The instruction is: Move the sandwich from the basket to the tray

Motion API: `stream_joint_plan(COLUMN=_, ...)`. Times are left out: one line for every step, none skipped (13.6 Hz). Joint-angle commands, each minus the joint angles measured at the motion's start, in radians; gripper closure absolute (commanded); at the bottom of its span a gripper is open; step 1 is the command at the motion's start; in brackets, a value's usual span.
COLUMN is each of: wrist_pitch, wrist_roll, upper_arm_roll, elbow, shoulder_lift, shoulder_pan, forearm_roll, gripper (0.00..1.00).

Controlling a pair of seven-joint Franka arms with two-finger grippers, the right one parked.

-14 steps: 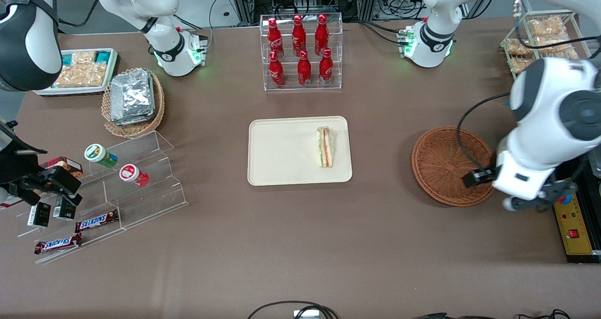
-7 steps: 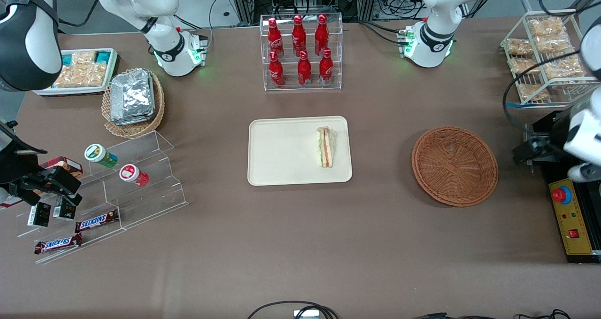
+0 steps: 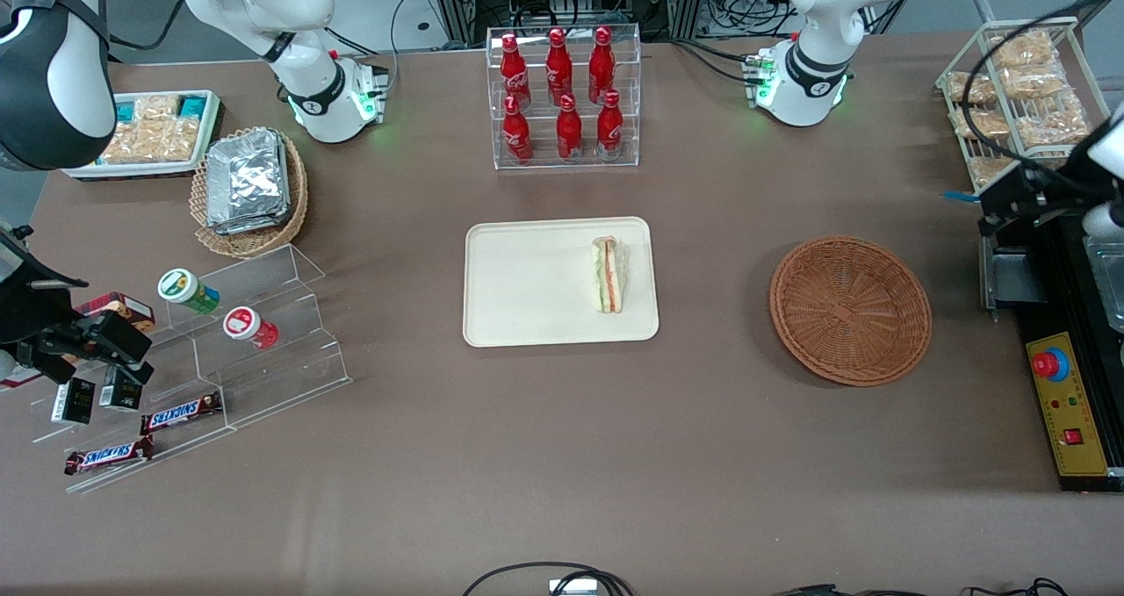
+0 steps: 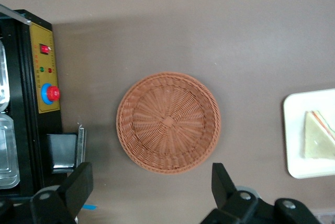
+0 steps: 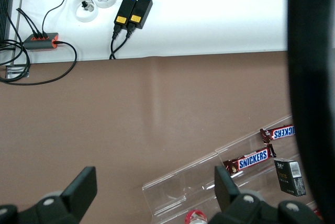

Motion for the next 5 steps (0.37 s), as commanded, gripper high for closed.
stream_joint_plan(wrist_pitch=-0.026, wrist_roll=0.023, upper_arm_roll=0.017, elbow=-0.03, shoulder_lift=-0.041, shoulder_pan=-0.042, forearm_roll=-0.03, gripper=0.0)
stream_joint_plan(wrist_pitch=-0.03, wrist_roll=0.021, upper_arm_roll=0.029, elbow=-0.03, shoulder_lift=-0.039, shoulder_pan=-0.051, forearm_roll=-0.032, gripper=0.0)
stream_joint_plan(wrist_pitch=-0.033, wrist_roll=0.023, upper_arm_roll=0.065, elbow=-0.028, shoulder_lift=-0.039, shoulder_pan=-0.078, forearm_roll=-0.036, gripper=0.0)
stream_joint_plan(wrist_pitch=-0.037, wrist_roll=0.023, upper_arm_roll=0.105, elbow=-0.027, shoulder_lift=-0.039, shoulder_pan=-0.113, forearm_roll=-0.055, gripper=0.0)
stream_joint_plan(wrist_pitch=-0.038, wrist_roll=0.024, upper_arm_roll=0.125, elbow=-0.027, shoulder_lift=-0.039, shoulder_pan=-0.123, forearm_roll=-0.065, gripper=0.0)
